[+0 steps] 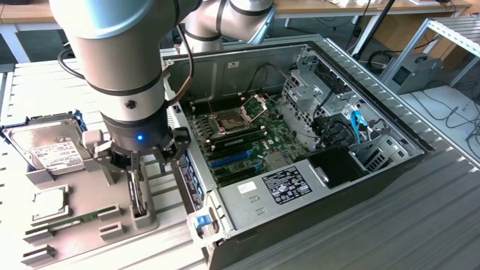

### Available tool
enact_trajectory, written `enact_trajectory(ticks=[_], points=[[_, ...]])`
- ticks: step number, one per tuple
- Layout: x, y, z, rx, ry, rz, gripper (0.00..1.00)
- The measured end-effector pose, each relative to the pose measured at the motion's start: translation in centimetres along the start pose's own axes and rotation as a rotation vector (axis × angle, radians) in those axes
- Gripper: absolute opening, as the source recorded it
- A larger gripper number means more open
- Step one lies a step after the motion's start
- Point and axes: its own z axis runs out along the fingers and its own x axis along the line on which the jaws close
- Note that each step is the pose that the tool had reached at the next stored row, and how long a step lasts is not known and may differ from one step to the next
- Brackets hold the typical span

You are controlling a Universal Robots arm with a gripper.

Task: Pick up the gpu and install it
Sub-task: 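Pick up the gpu and move the gpu toward the slot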

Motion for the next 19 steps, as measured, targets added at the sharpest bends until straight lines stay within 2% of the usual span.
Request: enact_trajectory(ticks=[15, 19], points=[[0.09, -0.03, 0.59, 0.0, 0.0, 0.0, 0.42], [0.61, -0.06, 0.58, -0.0002, -0.0014, 0.0, 0.42]])
